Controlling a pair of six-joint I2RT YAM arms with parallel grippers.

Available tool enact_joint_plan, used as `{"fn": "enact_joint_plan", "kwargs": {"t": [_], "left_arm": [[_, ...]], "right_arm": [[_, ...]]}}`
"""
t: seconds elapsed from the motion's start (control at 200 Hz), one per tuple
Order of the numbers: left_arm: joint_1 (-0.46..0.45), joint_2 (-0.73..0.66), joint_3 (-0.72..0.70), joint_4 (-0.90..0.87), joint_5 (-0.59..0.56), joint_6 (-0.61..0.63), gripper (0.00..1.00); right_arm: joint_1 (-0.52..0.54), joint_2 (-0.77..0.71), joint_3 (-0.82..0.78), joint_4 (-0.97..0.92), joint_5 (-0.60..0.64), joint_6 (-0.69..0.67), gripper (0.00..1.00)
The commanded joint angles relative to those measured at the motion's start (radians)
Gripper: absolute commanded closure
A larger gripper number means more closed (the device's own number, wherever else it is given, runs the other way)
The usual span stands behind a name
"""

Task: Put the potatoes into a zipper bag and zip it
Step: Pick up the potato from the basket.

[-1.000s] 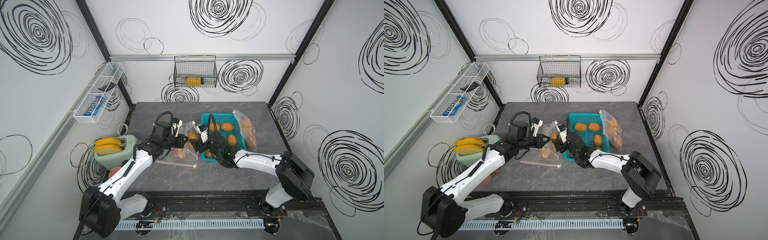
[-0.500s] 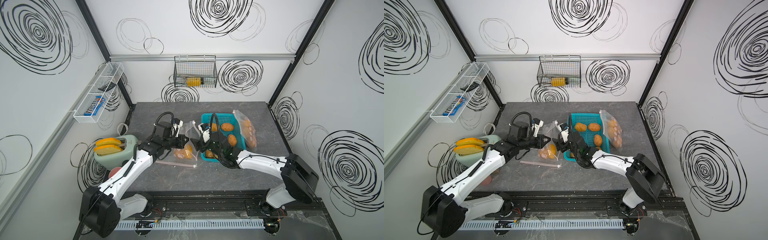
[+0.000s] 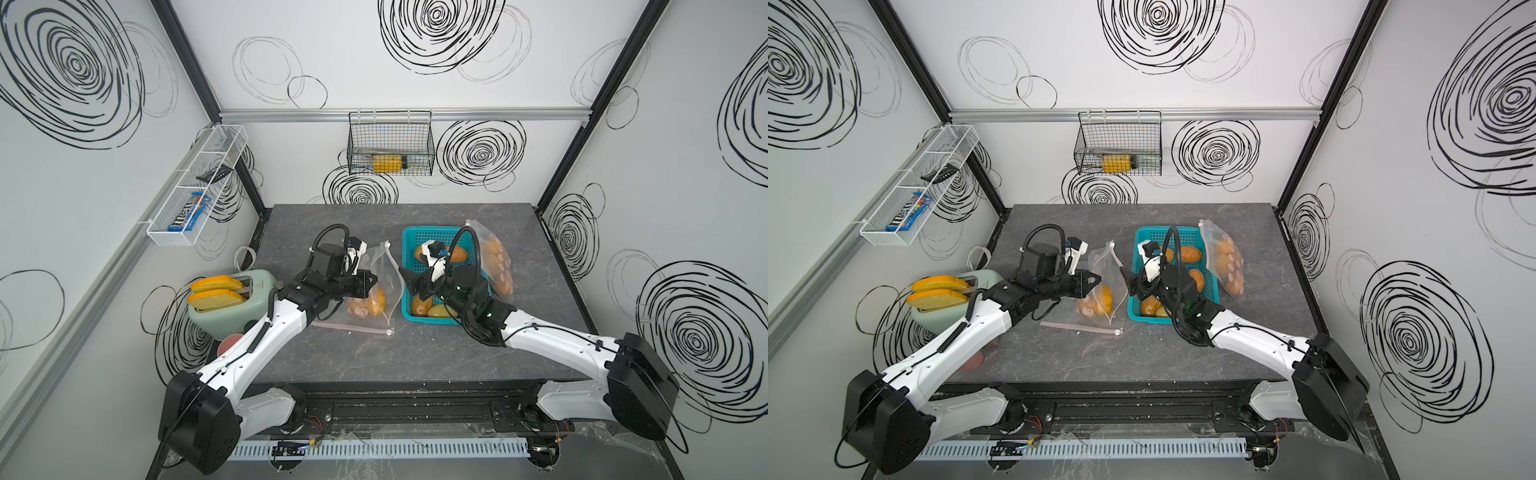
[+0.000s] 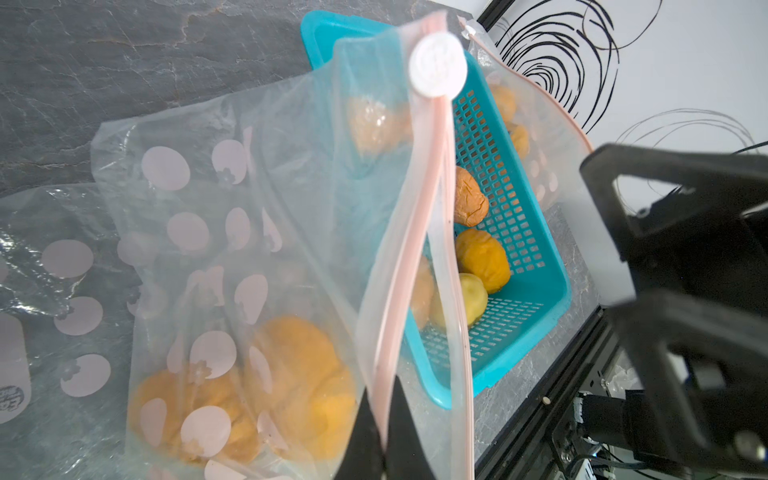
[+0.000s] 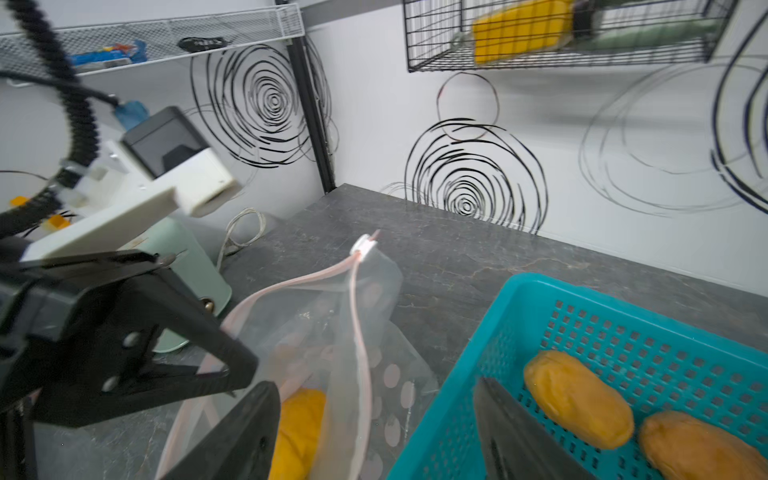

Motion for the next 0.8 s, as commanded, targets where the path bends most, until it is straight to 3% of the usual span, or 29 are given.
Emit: {"fn": "enact_joint_plan", "kwargs": {"t": [0.0, 0.275, 0.595, 0.791], "left_arm": [[-0.006, 0.001, 0.003, 0.000, -0.019, 0.015, 1.00], [-0.006, -0.003, 0.004, -0.005, -0.029, 0.018, 1.00], [-0.012, -0.009, 0.003, -0.007, -0.043, 0.023, 1.00], [-0.021, -0.006, 0.003, -0.007, -0.049, 0.026, 1.00]], "right_arm": [[-0.109, -0.030, -0.021, -0.040, -0.036, 0.122, 0.23], [-0.215, 0.129, 0.027, -0.110, -0.036, 0.208, 0.24], [-0.273, 0.502, 0.399, -0.445, -0.009, 0.136, 0.21], [-0.307, 0.637, 0.516, -0.514, -0.022, 0.055, 0.20]]}}
